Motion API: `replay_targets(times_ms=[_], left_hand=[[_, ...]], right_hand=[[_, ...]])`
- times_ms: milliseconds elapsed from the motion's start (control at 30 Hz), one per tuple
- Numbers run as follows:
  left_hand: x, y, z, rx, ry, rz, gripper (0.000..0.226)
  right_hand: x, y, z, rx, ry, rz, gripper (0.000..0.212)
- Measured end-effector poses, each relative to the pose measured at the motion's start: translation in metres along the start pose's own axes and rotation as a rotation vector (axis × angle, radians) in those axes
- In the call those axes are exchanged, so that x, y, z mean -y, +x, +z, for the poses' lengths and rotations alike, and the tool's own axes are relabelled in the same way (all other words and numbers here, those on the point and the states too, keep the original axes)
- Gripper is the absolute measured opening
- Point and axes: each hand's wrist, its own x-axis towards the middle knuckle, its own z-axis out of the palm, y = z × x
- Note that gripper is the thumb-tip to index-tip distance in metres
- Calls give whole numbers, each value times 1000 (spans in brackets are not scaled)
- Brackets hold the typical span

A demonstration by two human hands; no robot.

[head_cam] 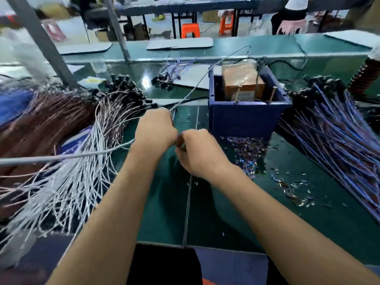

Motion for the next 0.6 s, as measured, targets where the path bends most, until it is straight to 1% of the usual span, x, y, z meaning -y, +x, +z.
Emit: replay_targets(times_ms=[133, 167, 267, 300, 367, 400, 467, 533, 600], left_hand=[[9, 11, 7, -14, 46, -19, 30], [9, 13, 9, -9, 66, -25, 31], [6, 20, 19, 1, 163, -27, 28], [5, 22, 22, 5, 194, -29, 28], [6, 26, 28, 16, 254, -32, 31], [7, 28, 29, 21, 281, -32, 33], [5, 28, 31, 42, 325, -17, 35], [2, 28, 31, 62, 325, 11, 32], [-2, 30, 26, 48, 213, 23, 23]], right_hand=[[10, 25, 12, 128, 21, 32, 10], [9, 27, 13, 136, 28, 37, 9], [8, 30, 14, 135, 55, 71, 20], [8, 30, 14, 138, 71, 83, 21], [6, 31, 14, 156, 121, 119, 11], [5, 31, 13, 163, 145, 136, 11], [4, 31, 13, 162, 181, 151, 20], [5, 29, 12, 152, 200, 154, 20], [3, 30, 13, 144, 203, 153, 17]])
